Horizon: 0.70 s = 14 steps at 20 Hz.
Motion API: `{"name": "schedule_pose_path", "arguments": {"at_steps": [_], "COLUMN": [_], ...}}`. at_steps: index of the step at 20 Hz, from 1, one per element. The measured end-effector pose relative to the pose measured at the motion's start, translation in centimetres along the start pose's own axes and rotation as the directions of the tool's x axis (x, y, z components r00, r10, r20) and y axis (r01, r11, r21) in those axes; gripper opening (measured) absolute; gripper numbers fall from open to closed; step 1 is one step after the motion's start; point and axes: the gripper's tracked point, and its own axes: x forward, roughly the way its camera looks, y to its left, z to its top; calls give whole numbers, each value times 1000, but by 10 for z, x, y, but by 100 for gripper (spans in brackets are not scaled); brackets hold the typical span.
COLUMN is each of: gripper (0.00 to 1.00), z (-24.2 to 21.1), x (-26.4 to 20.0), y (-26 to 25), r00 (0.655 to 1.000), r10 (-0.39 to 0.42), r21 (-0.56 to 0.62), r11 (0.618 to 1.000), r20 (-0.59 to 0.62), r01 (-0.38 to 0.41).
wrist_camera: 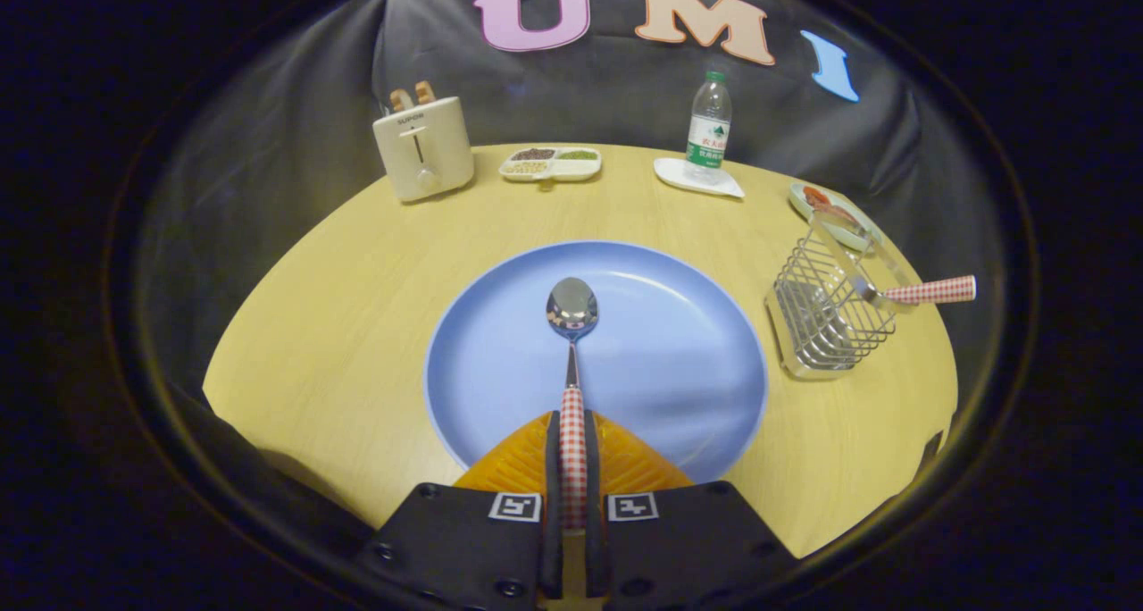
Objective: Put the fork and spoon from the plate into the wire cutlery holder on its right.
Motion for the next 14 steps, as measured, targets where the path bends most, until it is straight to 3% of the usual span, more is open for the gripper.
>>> {"name": "schedule_pose_path", "arguments": {"at_steps": [7,14], "gripper": [13,13], "z": [9,44], "x": [-12,-57], "y": [-5,-40], "r00": [1000,1000], "r10": [-9,11], "r21": [-12,55], "r11": [1000,998], "r20": [18,19], "r01": [9,-12]}}
